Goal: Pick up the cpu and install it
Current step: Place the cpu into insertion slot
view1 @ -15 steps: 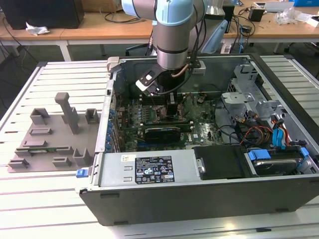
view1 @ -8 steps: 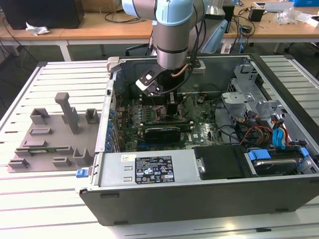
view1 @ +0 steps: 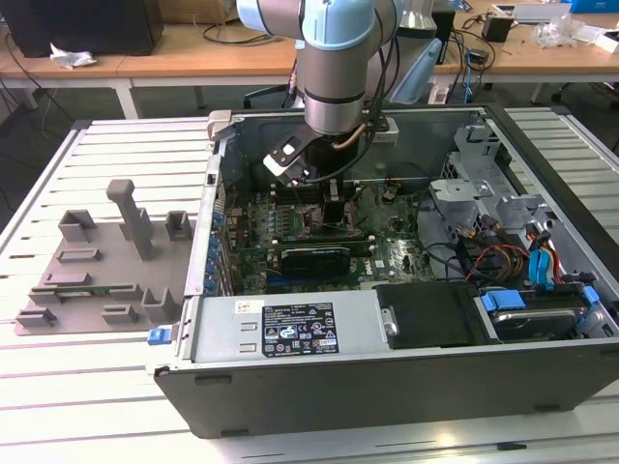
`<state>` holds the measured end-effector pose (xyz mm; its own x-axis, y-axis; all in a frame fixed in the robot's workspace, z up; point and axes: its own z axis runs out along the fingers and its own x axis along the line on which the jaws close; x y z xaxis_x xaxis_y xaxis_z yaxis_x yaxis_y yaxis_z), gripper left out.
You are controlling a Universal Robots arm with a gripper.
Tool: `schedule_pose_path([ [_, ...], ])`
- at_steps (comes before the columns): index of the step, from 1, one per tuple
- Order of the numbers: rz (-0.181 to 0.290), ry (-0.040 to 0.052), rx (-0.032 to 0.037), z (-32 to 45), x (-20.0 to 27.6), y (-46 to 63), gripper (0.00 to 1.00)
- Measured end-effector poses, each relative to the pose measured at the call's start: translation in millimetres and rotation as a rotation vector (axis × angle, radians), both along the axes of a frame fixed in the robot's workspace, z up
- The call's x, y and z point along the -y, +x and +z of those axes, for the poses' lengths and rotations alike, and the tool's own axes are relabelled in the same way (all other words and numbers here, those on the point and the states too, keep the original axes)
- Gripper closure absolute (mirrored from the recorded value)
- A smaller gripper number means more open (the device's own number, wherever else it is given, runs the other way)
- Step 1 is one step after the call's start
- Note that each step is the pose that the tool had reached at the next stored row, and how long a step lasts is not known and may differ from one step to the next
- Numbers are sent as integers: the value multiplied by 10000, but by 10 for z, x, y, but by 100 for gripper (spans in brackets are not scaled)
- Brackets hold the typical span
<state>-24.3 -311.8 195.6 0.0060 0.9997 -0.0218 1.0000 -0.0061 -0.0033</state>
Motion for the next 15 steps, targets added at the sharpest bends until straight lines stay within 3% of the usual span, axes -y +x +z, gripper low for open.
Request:
schedule_pose_path([
  [3, 0, 11, 7, -4, -4, 1, 45],
  [4, 0, 5, 3, -2, -4, 1, 38],
  [7, 0, 0, 0, 1, -3, 0, 38],
  [13, 0, -1, 0, 164, -8, 0, 38],
  [15, -1, 1, 1, 178, -8, 0, 38],
])
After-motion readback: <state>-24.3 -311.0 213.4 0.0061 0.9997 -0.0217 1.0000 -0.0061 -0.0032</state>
